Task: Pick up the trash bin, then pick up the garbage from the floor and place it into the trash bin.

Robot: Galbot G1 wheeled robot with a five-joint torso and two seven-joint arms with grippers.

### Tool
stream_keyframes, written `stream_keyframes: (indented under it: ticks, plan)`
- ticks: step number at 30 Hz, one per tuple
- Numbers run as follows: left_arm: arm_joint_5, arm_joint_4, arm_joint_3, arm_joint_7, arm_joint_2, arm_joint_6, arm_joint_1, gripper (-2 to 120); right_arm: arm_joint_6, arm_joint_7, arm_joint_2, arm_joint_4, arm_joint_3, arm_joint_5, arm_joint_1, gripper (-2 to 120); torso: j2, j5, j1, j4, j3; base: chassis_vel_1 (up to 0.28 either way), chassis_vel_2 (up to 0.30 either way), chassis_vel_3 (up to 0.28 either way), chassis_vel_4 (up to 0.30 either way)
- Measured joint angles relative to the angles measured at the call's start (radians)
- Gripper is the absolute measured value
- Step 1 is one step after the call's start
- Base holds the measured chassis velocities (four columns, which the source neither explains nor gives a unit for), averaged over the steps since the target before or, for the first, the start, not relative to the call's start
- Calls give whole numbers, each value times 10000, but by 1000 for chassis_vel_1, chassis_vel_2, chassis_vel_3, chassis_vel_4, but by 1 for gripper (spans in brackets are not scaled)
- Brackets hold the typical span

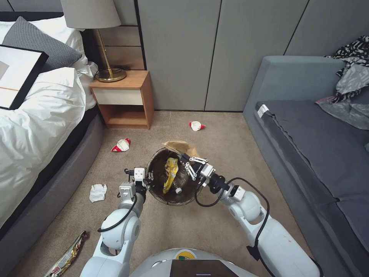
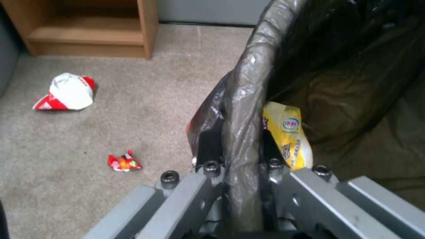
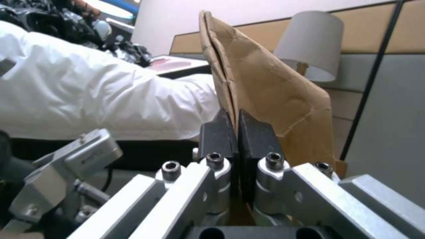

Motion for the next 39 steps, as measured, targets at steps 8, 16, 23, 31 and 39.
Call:
stream_keyframes:
  ticks: [8, 16, 23, 31, 39]
  plan:
    - [-157, -125, 142, -83, -18, 231, 44, 0, -78, 107, 138, -341, -757, -431, 112, 0, 0, -1, 0, -2, 0, 0, 0, 0, 0]
    - [-202, -137, 174, -103, -20, 272, 44, 0, -14, 112, 274, -581, -927, -641, 27, 0, 0, -1, 0, -2, 0, 0, 0, 0, 0]
    - [-299, -278, 179, -132, -14, 341, 55, 0, 59, 113, 420, -881, -992, -816, -21, 7, 0, -1, 0, -1, 0, 0, 0, 0, 0]
    - [-650, -593, 194, -332, 18, 856, 109, 0, 116, 359, 551, -1247, -979, -1197, -93, 37, 0, 0, 0, -1, 0, 0, 0, 0, 0]
    - [-863, -747, 178, -507, 43, 1246, 138, 0, 203, 337, 581, -1315, -930, -1276, -114, 67, 0, 0, 0, -1, 0, 0, 0, 0, 0]
